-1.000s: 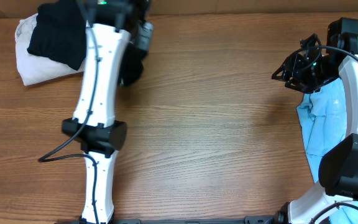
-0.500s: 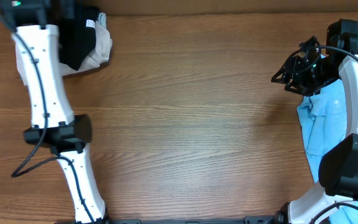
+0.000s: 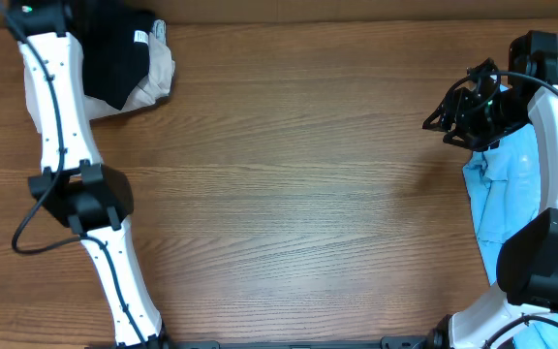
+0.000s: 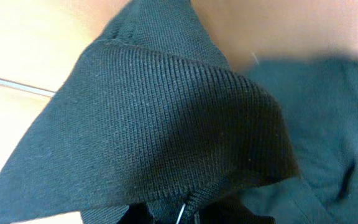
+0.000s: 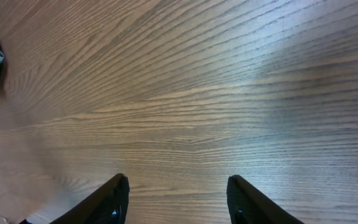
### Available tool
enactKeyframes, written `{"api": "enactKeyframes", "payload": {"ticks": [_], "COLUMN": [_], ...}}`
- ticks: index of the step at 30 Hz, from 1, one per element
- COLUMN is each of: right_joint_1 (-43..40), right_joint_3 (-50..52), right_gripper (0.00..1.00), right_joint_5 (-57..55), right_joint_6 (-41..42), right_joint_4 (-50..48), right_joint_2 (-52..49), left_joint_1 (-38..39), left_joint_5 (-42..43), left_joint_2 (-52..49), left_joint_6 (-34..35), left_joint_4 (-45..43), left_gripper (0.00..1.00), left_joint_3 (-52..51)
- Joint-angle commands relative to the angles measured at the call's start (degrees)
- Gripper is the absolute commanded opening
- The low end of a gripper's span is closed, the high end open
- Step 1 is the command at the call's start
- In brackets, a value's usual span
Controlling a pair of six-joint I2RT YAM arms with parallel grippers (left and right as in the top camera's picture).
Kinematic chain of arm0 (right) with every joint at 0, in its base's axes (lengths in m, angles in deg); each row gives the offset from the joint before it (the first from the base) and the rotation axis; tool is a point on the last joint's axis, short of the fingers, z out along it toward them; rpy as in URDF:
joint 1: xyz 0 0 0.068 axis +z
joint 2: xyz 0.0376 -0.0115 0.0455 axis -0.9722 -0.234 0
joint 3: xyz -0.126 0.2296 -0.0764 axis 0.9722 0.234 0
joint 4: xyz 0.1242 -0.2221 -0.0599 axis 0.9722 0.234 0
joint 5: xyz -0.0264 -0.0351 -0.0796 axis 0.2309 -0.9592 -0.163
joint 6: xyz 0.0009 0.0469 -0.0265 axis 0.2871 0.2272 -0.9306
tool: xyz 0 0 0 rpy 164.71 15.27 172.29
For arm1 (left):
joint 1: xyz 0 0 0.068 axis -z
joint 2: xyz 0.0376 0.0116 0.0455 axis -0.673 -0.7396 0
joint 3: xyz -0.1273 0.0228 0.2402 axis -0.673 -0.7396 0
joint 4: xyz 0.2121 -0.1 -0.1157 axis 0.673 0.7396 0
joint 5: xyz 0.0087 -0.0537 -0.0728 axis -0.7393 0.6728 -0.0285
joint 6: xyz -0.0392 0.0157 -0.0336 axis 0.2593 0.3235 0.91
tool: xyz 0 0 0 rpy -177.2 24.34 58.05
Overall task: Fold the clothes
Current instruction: 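Lower the black shirt onto the top-left stack and open the left gripper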
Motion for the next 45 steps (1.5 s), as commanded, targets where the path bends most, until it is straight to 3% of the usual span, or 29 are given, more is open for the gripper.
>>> {"api": "enactKeyframes", "payload": {"ticks": [1, 3, 4, 6, 7, 8, 9, 12, 19, 25, 32, 38, 45], "right_joint_1": [0.0, 0.0, 0.0, 0.0, 0.0, 0.0, 0.1, 0.4, 0.4, 0.4, 0.4, 0.4, 0.5], "right_joint_3": [-1.2, -1.2, -1.2, -1.2, -1.2, -1.2, -1.2, -1.2, -1.2, -1.2, -1.2, -1.2, -1.2], "right_gripper": [0.55, 0.54, 0.55, 0.55, 0.54, 0.55, 0.55, 0.55, 0.55, 0.55, 0.55, 0.54, 0.54], "right_joint_5": [0.0, 0.0, 0.0, 0.0, 0.0, 0.1, 0.1, 0.0, -0.7, -1.0, -1.0, -1.0, -0.8], "right_joint_6": [0.7, 1.3, 1.5, 1.5, 1.5, 1.6, 1.7, 1.6, 1.4, 1.5, 1.5, 1.7, 1.7], "right_joint_4": [-0.7, -1.0, -1.4, -1.8, -1.9, -2.0, -1.8, -0.9, -0.3, -0.6, -0.3, -0.3, -0.2], "right_joint_2": [0.9, 0.9, 0.9, 0.9, 0.9, 0.9, 0.9, 0.9, 0.9, 0.9, 0.9, 0.9, 0.9], "left_joint_1": [1.3, 2.0, 3.1, 4.7, 5.7, 6.6, 7.8, 10.4, 11.0, 4.7, -3.7, -6.6, -6.7], "left_joint_5": [-0.2, 1.1, 4.2, 7.4, 7.8, 7.8, 7.7, 7.2, 7.0, 9.6, 15.4, 17.2, 15.1], "left_joint_2": [-4.8, -6.5, -7.4, -7.5, -7.5, -7.5, -7.5, -7.4, -1.3, 4.7, 0.5, -7.8, -19.1], "left_joint_6": [-3.9, -3.9, -3.9, -2.6, -1.3, -0.3, 0.6, 5.3, 23.6, 30.4, 39.4, 37.0, 32.5], "left_joint_4": [1.1, 2.9, 4.9, 6.1, 6.1, 5.9, 5.6, 4.9, 6.7, 3.5, -0.2, 0.3, 9.7], "left_gripper": [0.04, 0.04, 0.14, 0.47, 0.75, 0.93, 1.00, 1.00, 1.00, 1.00, 1.00, 1.00, 1.00], "left_joint_3": [-2.1, -2.2, -2.2, -2.2, -2.2, -2.2, -2.2, -1.9, 3.6, 5.9, 4.1, 3.3, 3.2]}}
